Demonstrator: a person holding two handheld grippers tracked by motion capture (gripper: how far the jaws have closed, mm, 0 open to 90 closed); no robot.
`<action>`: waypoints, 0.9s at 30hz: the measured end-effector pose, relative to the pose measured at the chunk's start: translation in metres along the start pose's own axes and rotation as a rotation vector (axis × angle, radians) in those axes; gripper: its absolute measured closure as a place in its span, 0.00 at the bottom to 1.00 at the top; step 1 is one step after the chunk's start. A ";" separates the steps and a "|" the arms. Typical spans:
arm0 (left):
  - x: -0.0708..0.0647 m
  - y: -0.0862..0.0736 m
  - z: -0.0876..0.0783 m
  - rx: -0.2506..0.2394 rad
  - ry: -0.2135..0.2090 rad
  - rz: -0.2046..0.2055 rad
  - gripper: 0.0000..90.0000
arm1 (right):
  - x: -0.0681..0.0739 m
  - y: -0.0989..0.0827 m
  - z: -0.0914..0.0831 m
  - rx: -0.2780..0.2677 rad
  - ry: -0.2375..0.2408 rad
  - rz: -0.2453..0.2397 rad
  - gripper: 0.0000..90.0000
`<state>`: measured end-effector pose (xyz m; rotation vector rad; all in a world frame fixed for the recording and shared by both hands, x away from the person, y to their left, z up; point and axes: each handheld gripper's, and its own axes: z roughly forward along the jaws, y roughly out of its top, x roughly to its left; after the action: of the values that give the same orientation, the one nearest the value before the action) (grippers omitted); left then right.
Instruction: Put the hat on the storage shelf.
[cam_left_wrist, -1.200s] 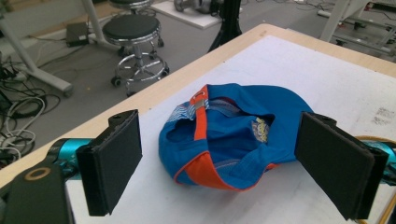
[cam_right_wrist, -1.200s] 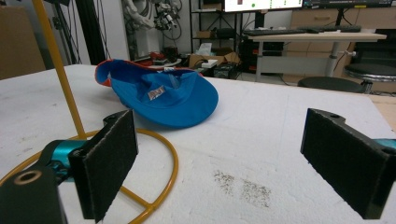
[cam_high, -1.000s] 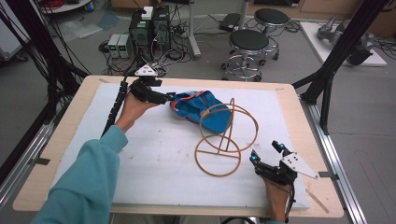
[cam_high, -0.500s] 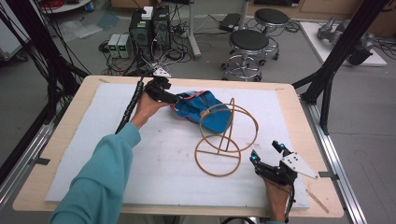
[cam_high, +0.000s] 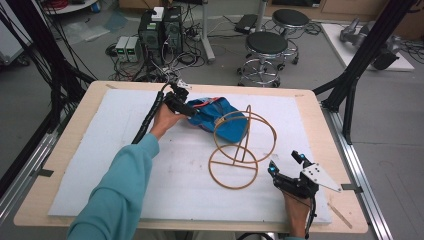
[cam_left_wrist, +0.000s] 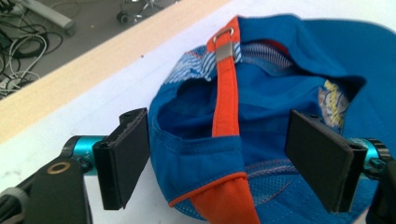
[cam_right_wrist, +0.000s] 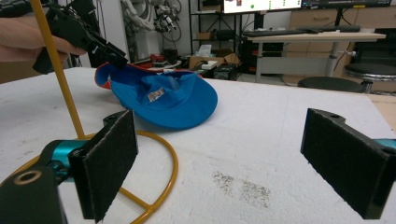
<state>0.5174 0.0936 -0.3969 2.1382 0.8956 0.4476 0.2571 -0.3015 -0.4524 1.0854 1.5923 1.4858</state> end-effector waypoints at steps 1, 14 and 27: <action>0.000 -0.001 0.001 0.003 -0.003 -0.001 0.25 | 0.000 0.000 0.000 0.000 0.000 0.000 0.11; -0.003 -0.006 0.013 0.012 -0.002 0.014 0.49 | -0.002 0.000 -0.001 -0.012 0.004 0.016 0.11; 0.000 -0.015 0.013 0.006 -0.033 0.001 0.81 | -0.002 0.000 -0.001 -0.015 0.004 0.019 0.11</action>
<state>0.5177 0.0937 -0.4167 2.1456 0.8791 0.4097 0.2569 -0.3039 -0.4528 1.0929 1.5754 1.5109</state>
